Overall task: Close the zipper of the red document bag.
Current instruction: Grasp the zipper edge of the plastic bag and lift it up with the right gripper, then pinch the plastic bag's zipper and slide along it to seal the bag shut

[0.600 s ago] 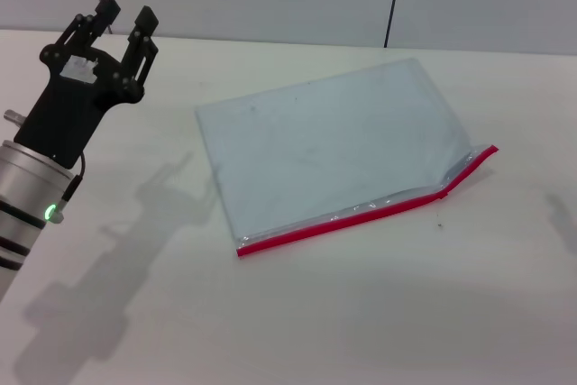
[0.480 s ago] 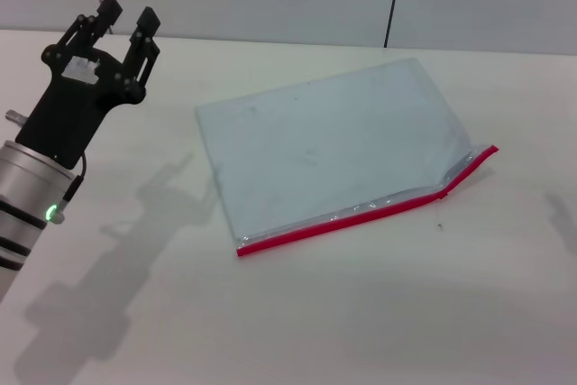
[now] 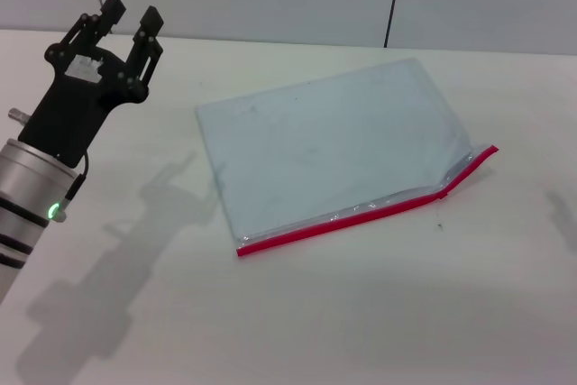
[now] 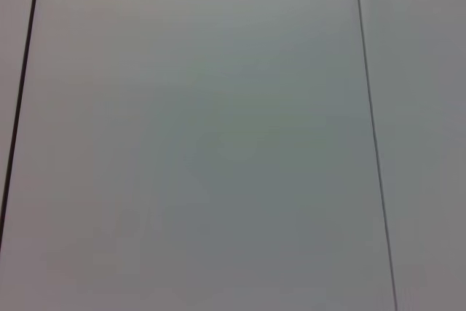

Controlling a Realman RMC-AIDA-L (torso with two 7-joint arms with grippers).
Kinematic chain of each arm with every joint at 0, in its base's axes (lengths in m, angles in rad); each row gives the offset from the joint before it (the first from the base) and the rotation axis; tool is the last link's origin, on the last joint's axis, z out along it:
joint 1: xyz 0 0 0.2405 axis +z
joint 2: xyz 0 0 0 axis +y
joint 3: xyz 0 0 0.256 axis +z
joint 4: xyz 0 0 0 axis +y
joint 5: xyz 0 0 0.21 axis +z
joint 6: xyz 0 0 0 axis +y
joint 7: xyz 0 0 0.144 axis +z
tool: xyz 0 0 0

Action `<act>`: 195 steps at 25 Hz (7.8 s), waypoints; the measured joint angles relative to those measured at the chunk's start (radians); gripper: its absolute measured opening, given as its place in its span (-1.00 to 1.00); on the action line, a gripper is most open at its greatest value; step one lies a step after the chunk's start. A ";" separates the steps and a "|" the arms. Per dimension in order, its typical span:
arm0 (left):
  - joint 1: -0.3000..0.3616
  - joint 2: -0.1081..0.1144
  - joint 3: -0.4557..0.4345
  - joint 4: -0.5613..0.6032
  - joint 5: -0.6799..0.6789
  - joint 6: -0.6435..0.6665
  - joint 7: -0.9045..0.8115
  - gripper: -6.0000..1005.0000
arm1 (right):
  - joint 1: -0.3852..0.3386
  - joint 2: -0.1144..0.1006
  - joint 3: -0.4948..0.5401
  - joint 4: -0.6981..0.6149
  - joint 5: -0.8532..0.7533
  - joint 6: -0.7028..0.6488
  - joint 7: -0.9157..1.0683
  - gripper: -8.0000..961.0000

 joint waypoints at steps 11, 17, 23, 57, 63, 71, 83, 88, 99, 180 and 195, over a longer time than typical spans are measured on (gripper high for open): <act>-0.014 0.001 0.000 0.000 0.000 -0.061 0.001 -0.03 | 0.090 -0.006 -0.037 -0.076 -0.074 0.227 0.296 0.37; -0.015 0.002 0.000 0.000 0.001 -0.063 0.001 -0.03 | 0.165 -0.009 -0.072 -0.176 -0.228 0.370 0.568 0.36; -0.016 0.002 0.000 0.000 0.001 -0.063 0.002 -0.03 | 0.203 -0.013 -0.080 -0.216 -0.371 0.431 0.748 0.36; -0.029 0.002 0.000 -0.002 0.003 -0.065 -0.003 -0.03 | 0.332 -0.008 -0.147 -0.186 -0.735 0.653 1.066 0.36; -0.029 0.002 0.000 -0.002 0.003 -0.065 -0.004 -0.03 | 0.343 -0.008 -0.148 -0.150 -0.734 0.750 1.083 0.37; -0.029 0.001 0.000 -0.002 0.003 -0.065 -0.004 -0.03 | 0.344 -0.008 -0.145 -0.140 -0.729 0.783 1.090 0.10; -0.030 0.001 0.000 -0.002 0.003 -0.068 -0.003 -0.03 | 0.357 -0.006 -0.148 -0.127 -0.731 0.784 1.066 -0.42; -0.030 0.000 0.000 -0.003 0.003 -0.074 -0.003 -0.03 | 0.357 -0.006 -0.148 -0.126 -0.731 0.783 1.048 -0.72; -0.035 0.000 0.000 -0.002 0.021 -0.086 0.001 -0.03 | 0.357 -0.006 -0.138 -0.100 -0.726 0.755 0.997 -0.96; -0.189 -0.015 -0.041 -0.269 0.339 -0.663 0.735 -0.23 | 0.421 -0.005 -0.148 -0.027 -0.631 0.559 0.909 -0.96; -0.168 -0.017 -0.041 -0.281 0.339 -0.642 0.756 -0.50 | 0.414 -0.005 -0.141 -0.035 -0.626 0.565 0.909 -0.96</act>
